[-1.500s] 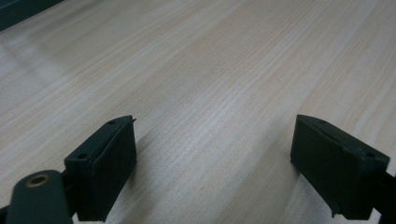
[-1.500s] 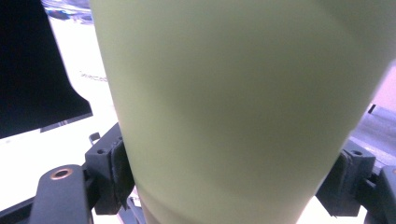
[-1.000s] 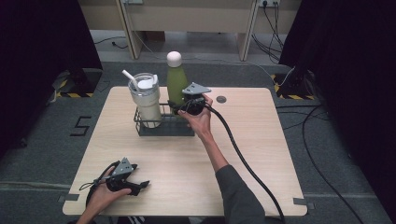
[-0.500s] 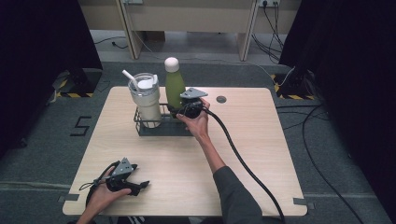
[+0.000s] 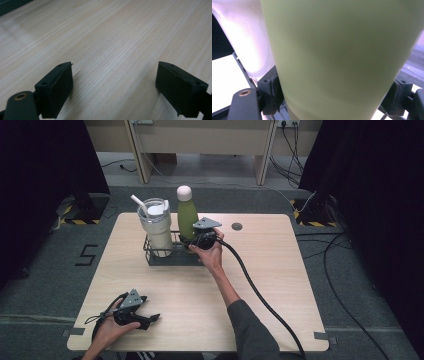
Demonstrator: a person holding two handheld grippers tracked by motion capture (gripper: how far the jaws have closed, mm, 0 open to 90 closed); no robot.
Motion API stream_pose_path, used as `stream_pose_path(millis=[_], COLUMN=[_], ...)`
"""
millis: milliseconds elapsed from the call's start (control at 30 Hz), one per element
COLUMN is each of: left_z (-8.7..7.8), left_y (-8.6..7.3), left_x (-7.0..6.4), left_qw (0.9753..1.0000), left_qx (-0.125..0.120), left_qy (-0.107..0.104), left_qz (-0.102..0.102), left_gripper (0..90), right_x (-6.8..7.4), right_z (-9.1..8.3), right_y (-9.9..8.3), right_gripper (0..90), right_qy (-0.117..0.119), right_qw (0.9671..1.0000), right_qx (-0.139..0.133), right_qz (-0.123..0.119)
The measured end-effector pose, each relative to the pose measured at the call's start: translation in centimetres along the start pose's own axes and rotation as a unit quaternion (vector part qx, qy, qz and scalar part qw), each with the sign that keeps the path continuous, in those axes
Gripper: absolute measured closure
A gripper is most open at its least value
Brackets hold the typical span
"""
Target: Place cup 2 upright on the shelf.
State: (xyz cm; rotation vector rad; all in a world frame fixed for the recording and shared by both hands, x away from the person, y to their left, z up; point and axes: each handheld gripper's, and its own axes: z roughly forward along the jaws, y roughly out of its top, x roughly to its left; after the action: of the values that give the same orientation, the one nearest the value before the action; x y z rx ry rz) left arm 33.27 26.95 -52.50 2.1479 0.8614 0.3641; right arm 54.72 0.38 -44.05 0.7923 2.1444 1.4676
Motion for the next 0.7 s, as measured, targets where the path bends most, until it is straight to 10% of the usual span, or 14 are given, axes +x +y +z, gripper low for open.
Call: stream_pose_path(millis=[700], left_z=[-0.01], left_y=[0.00], left_x=[0.00], left_qw=[1.0000], left_qx=[0.000], left_qy=[0.000], left_qz=[0.001], left_gripper=[14.0], right_x=[-0.21], right_z=[0.16], right_y=[-1.00], right_gripper=[18.3], right_qy=[0.008], right_qw=[0.9999], right_qx=[0.005], right_qz=[0.007])
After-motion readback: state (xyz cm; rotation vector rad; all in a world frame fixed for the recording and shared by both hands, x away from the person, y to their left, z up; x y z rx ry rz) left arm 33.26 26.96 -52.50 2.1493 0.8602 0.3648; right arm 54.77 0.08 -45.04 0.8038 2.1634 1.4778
